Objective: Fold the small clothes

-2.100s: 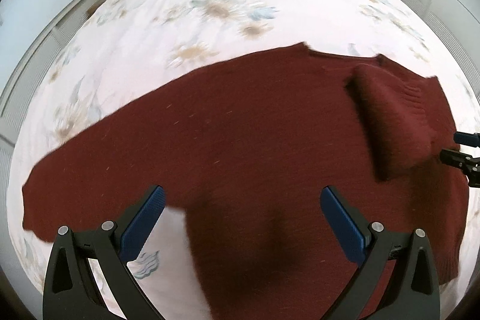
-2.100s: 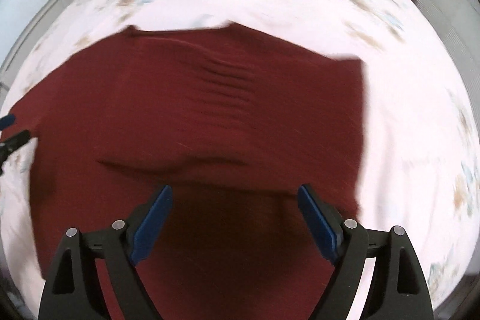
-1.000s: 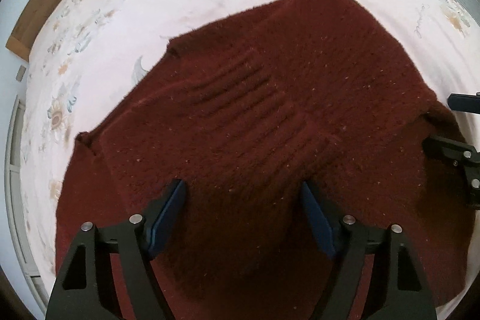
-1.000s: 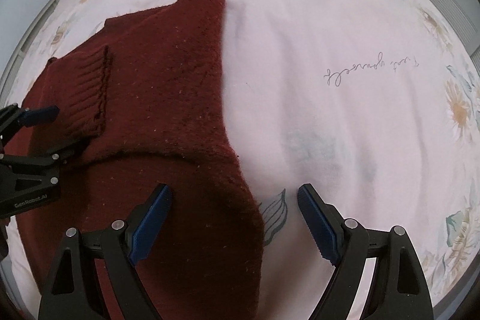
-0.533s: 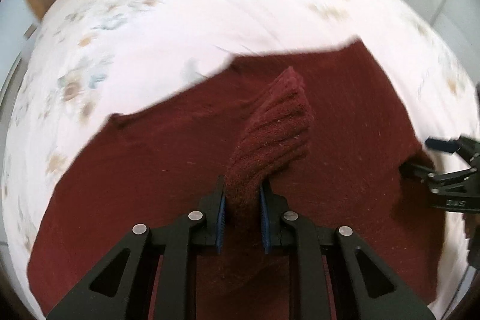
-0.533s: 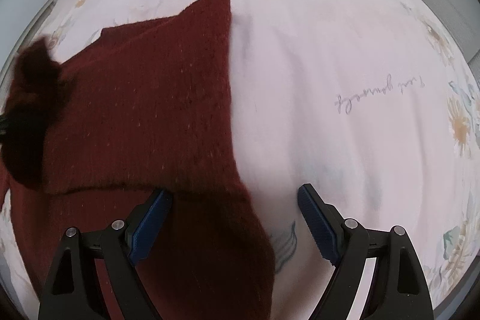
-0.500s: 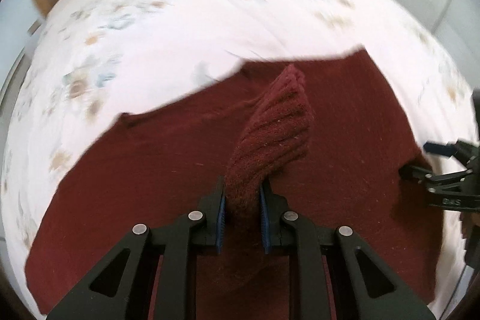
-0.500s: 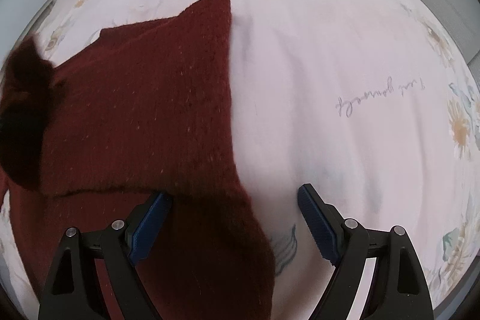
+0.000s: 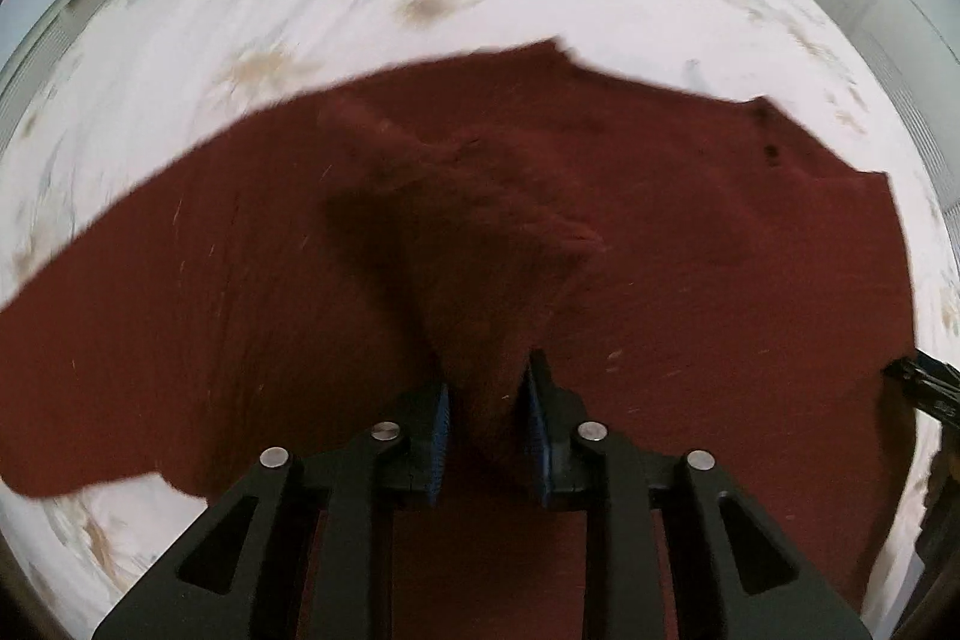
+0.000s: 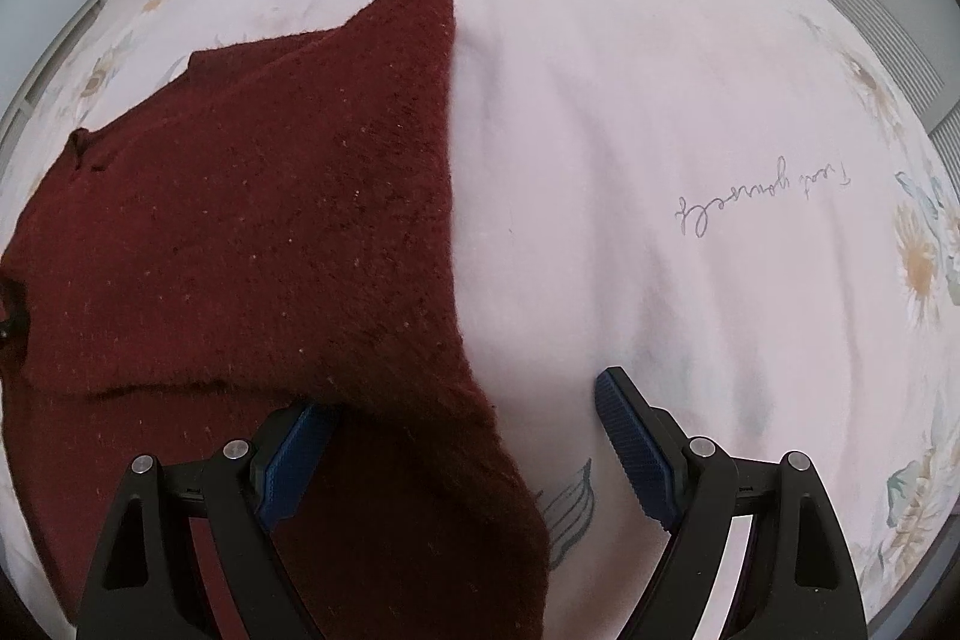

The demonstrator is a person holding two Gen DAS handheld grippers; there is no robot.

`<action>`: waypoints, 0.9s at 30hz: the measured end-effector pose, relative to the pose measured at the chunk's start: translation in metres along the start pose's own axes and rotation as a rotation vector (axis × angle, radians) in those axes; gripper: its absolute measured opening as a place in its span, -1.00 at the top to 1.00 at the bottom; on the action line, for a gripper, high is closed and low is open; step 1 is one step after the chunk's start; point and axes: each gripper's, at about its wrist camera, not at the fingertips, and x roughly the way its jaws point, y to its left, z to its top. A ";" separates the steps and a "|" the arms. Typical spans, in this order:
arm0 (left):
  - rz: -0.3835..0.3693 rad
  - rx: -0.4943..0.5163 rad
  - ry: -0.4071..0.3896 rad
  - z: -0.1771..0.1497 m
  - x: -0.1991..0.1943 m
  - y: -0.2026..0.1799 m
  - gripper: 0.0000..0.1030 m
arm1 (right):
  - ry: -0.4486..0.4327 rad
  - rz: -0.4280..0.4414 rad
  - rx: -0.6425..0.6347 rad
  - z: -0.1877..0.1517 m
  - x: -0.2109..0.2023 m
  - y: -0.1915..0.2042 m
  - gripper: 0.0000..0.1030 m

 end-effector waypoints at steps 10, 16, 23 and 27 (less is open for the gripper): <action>0.058 -0.089 0.006 -0.022 -0.025 0.022 -0.03 | -0.027 -0.001 -0.011 0.024 -0.017 0.024 -0.69; 0.047 -0.075 -0.061 -0.016 -0.061 0.019 -0.89 | -0.109 0.014 -0.085 0.041 -0.050 0.063 -0.76; -0.002 0.023 -0.165 -0.002 -0.077 -0.033 -0.98 | -0.151 0.032 -0.212 0.049 -0.054 0.120 -0.99; 0.013 0.085 -0.206 -0.002 -0.069 -0.057 -0.98 | -0.149 0.043 -0.266 0.045 -0.037 0.150 -0.99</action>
